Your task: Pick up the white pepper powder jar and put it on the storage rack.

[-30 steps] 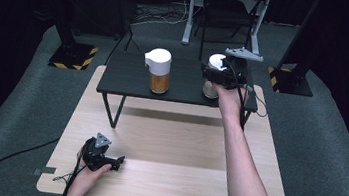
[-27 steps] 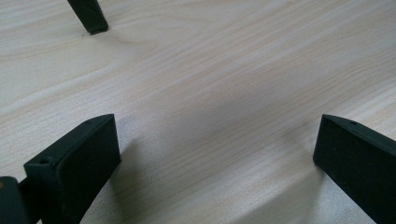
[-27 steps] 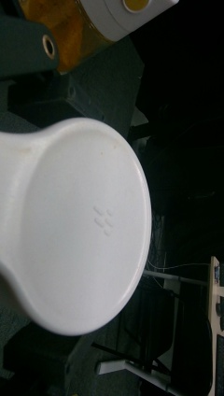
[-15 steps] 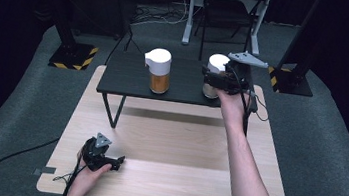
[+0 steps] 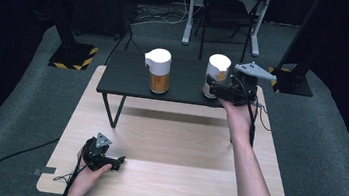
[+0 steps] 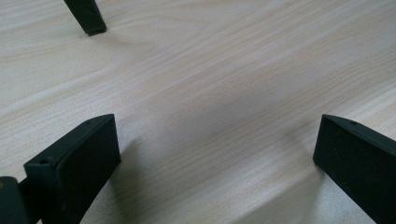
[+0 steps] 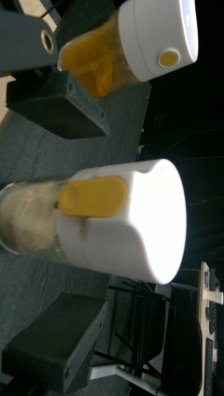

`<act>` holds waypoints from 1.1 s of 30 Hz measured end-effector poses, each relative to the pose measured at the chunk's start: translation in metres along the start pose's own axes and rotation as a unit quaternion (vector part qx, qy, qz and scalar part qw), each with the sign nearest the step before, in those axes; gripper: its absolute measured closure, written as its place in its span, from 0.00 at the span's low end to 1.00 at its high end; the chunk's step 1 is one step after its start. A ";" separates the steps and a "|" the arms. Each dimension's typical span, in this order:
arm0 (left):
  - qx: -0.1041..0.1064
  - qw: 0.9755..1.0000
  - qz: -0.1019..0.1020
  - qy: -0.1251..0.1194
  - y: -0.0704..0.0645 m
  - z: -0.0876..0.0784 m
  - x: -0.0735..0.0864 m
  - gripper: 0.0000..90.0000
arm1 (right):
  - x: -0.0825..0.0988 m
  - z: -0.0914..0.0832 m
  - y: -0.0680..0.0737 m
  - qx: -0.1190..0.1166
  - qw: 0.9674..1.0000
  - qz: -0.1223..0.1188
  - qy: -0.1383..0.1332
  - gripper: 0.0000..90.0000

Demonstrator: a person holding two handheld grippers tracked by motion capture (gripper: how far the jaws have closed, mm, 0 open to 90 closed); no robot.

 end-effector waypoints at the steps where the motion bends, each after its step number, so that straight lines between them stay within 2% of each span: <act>1: 0.000 1.000 0.000 0.000 0.000 0.000 0.000 0.00 | 0.002 -0.002 0.000 -0.001 1.000 -0.001 -0.002 0.15; 8: 0.000 1.000 0.000 0.000 0.000 0.000 0.000 0.00 | 0.020 -0.018 -0.003 -0.010 1.000 -0.004 -0.010 0.15; 14: 0.000 1.000 0.000 0.000 0.000 0.000 0.000 0.00 | 0.040 -0.028 -0.008 -0.018 1.000 0.009 -0.012 0.15; 33: 0.000 1.000 0.000 0.000 0.000 0.000 0.000 0.00 | 0.092 -0.054 -0.018 -0.015 1.000 0.022 -0.002 0.14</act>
Point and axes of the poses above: each handheld gripper's, and its own axes: z roughly forward along the jaws, x roughly out of its underside, y roughly to its left, the point moved 2 cm from there along z, roughly forward along the jaws, and after that the axes turned 6 degrees about -x, right-handed, at the moved point
